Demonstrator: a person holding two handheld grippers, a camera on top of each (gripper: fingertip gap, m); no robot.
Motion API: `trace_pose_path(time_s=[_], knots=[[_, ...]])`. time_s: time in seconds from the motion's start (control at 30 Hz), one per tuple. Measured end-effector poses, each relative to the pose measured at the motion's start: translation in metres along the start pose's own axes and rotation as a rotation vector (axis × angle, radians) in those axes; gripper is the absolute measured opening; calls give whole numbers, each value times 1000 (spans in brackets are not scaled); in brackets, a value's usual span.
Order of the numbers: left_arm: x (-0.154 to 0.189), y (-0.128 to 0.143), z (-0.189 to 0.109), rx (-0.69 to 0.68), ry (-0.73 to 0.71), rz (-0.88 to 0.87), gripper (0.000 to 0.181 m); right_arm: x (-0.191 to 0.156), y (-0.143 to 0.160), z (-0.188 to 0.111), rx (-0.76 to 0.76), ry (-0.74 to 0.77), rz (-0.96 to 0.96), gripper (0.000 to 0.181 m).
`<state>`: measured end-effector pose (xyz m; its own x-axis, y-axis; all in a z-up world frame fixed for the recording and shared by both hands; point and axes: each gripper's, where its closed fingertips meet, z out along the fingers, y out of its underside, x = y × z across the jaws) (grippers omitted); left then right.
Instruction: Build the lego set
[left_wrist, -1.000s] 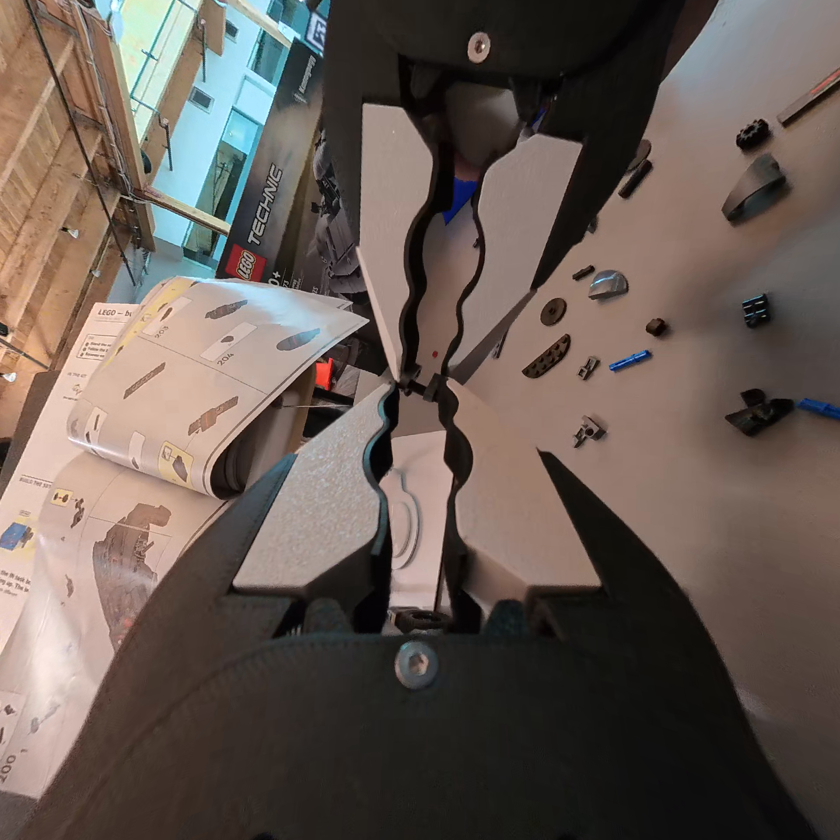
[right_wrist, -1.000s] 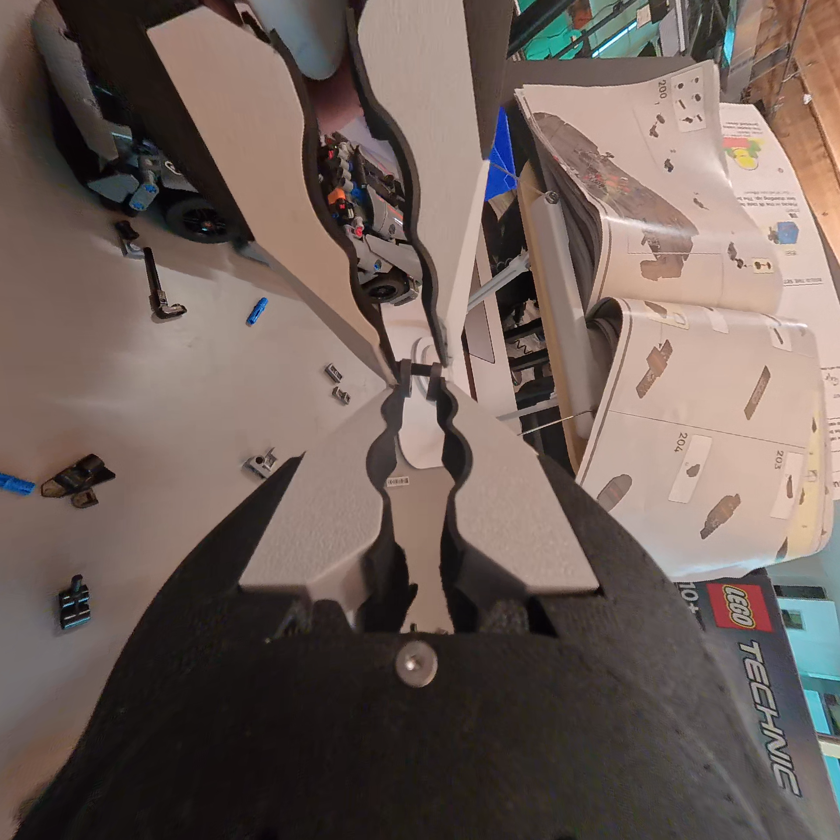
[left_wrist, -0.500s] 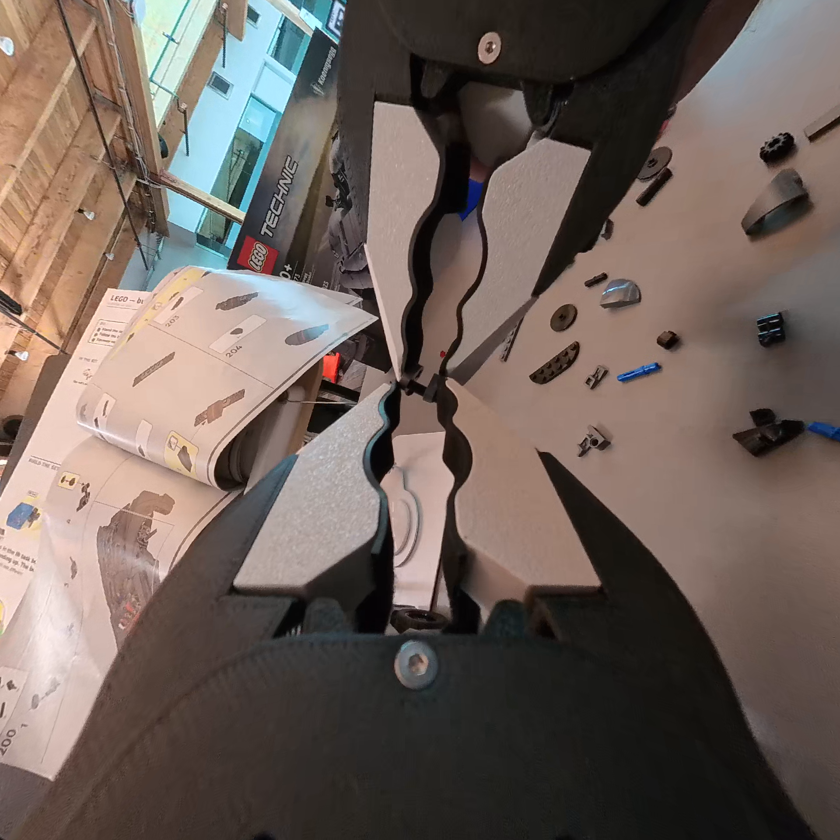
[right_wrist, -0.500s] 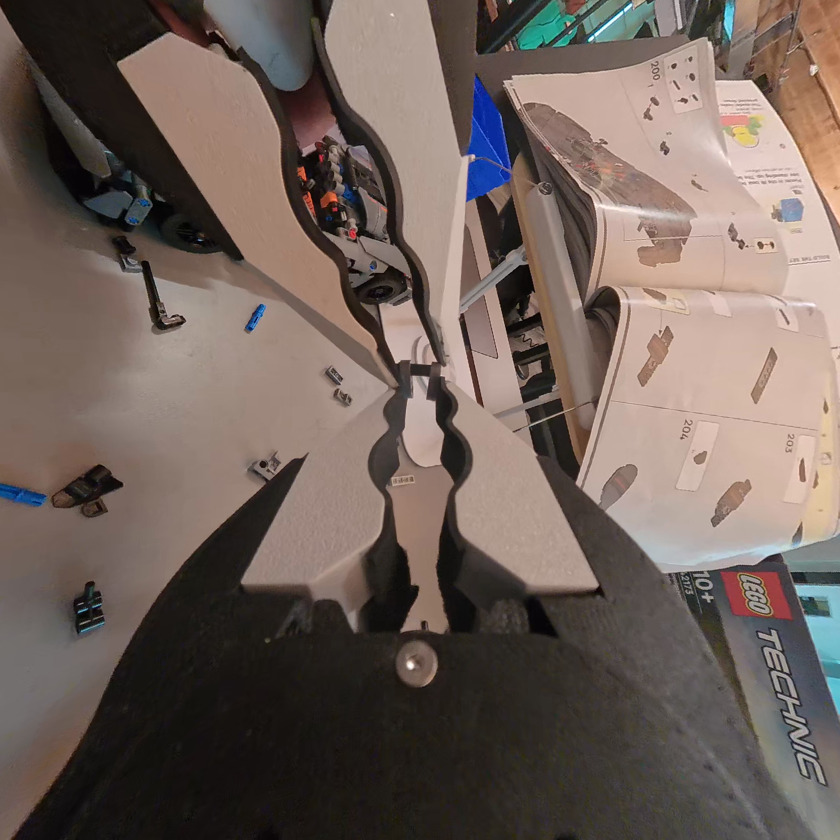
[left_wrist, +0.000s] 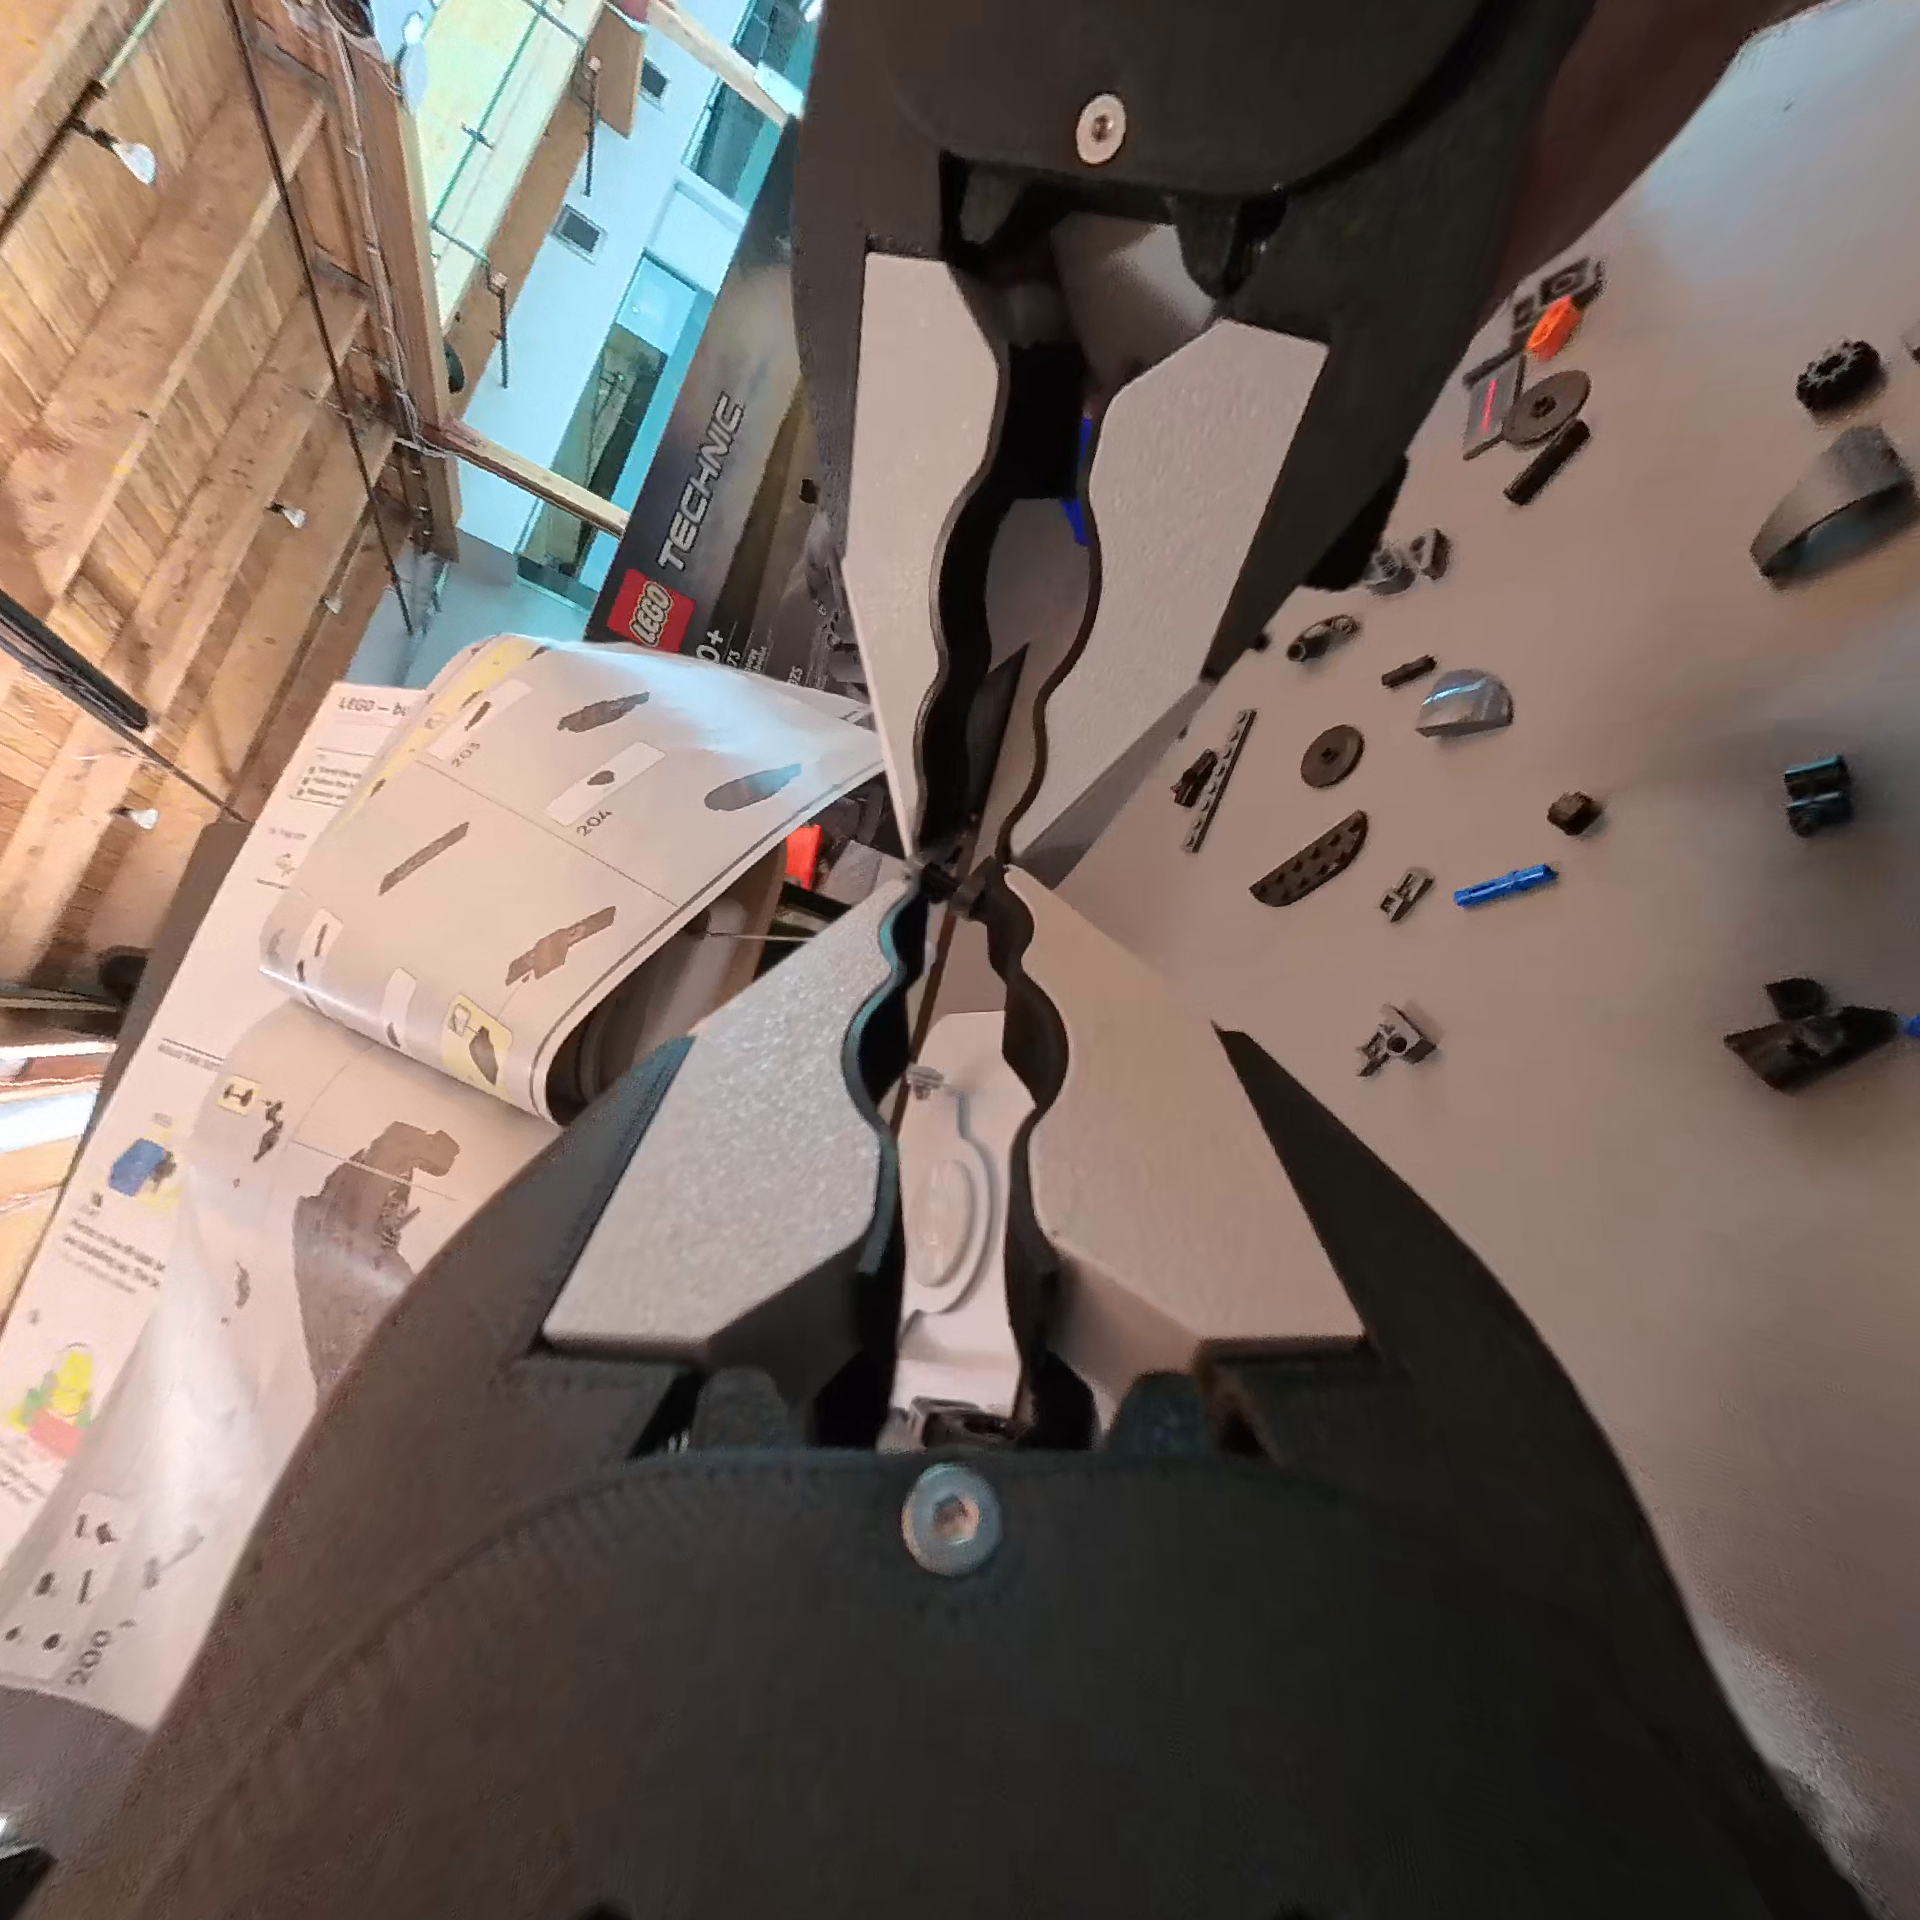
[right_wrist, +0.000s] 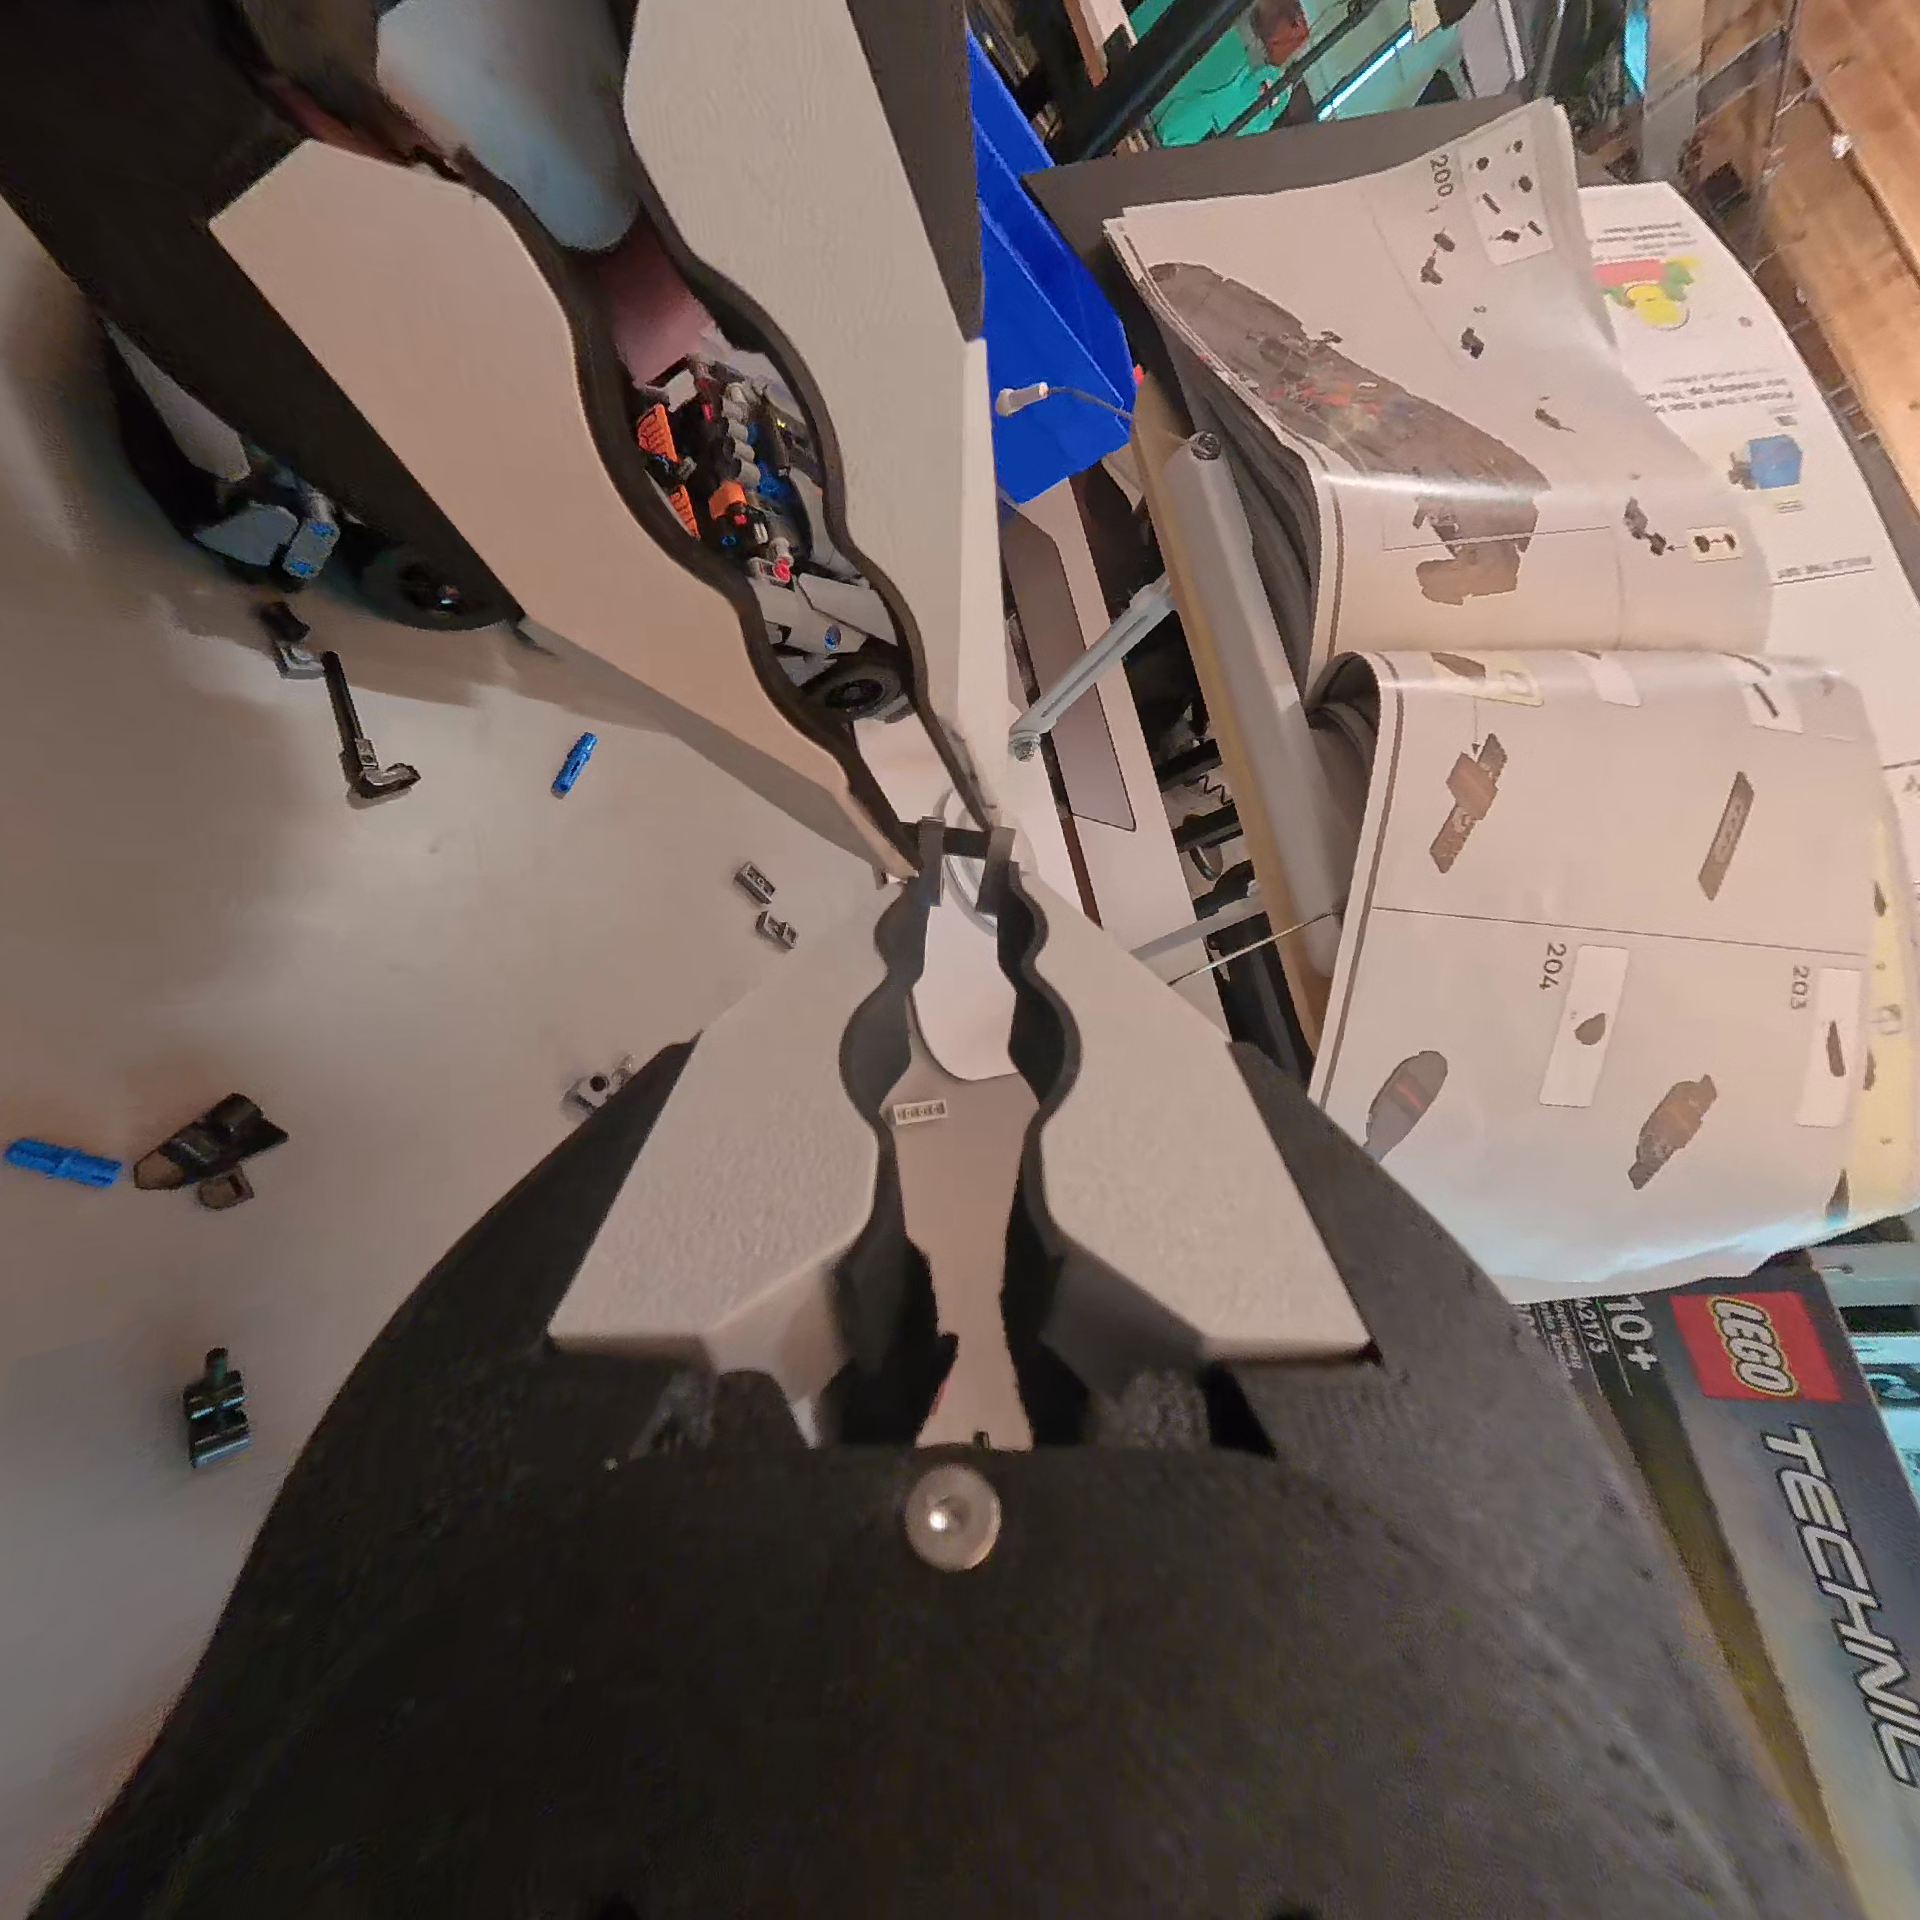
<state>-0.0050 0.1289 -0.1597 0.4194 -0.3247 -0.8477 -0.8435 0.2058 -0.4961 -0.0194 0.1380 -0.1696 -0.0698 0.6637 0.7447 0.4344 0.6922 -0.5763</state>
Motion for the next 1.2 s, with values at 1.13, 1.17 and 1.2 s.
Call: trace_pose_path(time_s=[1.13, 1.17, 1.2], knots=[[10, 8, 0, -23, 46, 66, 13, -11, 8, 6, -89, 17, -163, 12], [8, 7, 0, -24, 36, 77, 18, -11, 7, 5, -94, 16, -175, 12], [8, 6, 0, -27, 41, 81, 20, -12, 7, 5, -95, 19, -189, 12]])
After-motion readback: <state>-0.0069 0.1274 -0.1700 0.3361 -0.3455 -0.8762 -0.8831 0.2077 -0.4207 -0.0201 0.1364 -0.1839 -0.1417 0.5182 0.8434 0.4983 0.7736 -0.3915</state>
